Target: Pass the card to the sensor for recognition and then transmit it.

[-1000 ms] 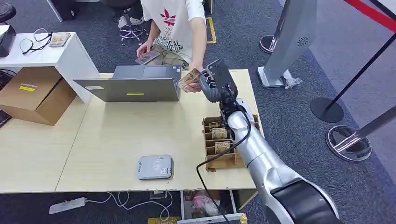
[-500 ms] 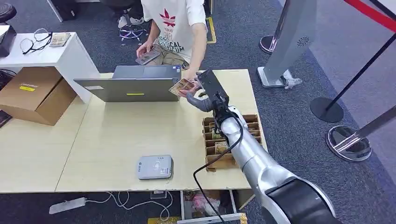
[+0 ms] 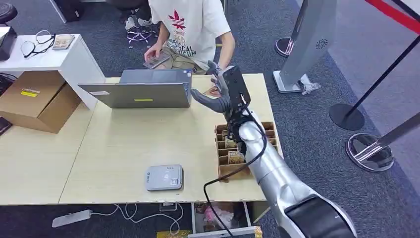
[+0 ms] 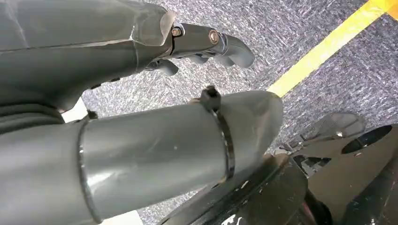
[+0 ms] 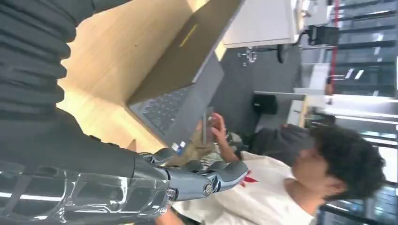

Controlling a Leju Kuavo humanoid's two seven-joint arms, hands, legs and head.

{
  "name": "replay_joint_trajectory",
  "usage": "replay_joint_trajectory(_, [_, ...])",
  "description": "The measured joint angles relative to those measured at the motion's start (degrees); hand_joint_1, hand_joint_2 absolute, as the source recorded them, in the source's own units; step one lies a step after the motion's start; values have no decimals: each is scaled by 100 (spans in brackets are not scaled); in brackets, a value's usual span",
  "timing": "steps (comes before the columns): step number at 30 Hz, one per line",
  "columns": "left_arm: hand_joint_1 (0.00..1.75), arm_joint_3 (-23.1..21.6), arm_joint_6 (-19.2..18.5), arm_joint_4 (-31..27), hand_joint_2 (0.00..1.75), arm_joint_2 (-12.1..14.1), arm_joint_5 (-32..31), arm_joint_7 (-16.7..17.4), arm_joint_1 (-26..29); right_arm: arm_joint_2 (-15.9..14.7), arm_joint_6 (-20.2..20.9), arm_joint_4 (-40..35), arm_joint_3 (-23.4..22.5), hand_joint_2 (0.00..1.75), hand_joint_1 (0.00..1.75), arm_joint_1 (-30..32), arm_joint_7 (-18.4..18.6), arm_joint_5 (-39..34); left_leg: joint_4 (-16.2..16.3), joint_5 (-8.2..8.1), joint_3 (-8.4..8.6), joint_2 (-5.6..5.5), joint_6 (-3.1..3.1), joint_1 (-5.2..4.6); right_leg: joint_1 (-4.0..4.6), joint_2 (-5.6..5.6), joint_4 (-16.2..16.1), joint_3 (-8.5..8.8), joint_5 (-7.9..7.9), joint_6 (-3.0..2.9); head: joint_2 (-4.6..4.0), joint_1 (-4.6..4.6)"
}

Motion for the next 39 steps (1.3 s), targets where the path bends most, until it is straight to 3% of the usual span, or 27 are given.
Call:
replay_joint_trajectory(6, [0,22,11,0,0,2,20,-28,9,-346,-385,-1493,199,175,0,599,123,158,0,-1,-1,0,1,-1,-1,-1,-3,0,-1,1,0,2])
replay_joint_trajectory(15, [0,53,53,0,0,-2,2,-46,44,-1029,-1318,-3430,304,175,0,1755,321,1983,0,-7,-1,-2,4,-1,0,-3,-5,-1,-4,4,0,0])
replay_joint_trajectory(28, [0,162,54,0,0,-2,-17,-77,68,-1672,-1698,-4266,297,175,0,3259,699,3827,0,-11,-3,-1,11,-1,-1,-3,-6,-1,-5,5,0,0])
replay_joint_trajectory(29, [0,162,55,0,0,-2,-20,-77,68,-1707,-1712,-4285,293,175,12,3334,726,3899,0,-11,-3,-1,11,-1,-1,-3,-6,-1,-5,5,0,0])
replay_joint_trajectory(30, [0,162,57,0,0,-2,-24,-79,70,-1729,-1734,-4296,289,175,58,3394,741,3967,0,-11,-4,0,11,-1,-1,-3,-6,-1,-5,5,0,0])
replay_joint_trajectory(31, [0,162,59,0,0,-2,-28,-79,70,-1760,-1760,-4303,284,175,58,3444,774,4035,0,-11,-4,0,11,-1,-1,-3,-6,-1,-5,5,0,0])
replay_joint_trajectory(32, [0,162,59,0,0,-2,-35,-79,70,-1777,-1786,-4303,276,175,117,3493,794,4094,0,-11,-4,0,11,-1,-1,-4,-6,-1,-5,5,0,2])
replay_joint_trajectory(33, [0,162,59,0,0,0,-44,-79,69,-1792,-1795,-4305,267,175,134,3536,815,4137,0,-11,-4,0,11,-1,-1,-3,-6,-1,-5,5,0,0])
replay_joint_trajectory(39, [0,164,59,0,0,-2,-59,-79,69,-1803,-1790,-4303,258,175,127,3676,874,4351,0,-11,-3,2,11,-1,-1,-3,-5,-1,-5,5,0,0])
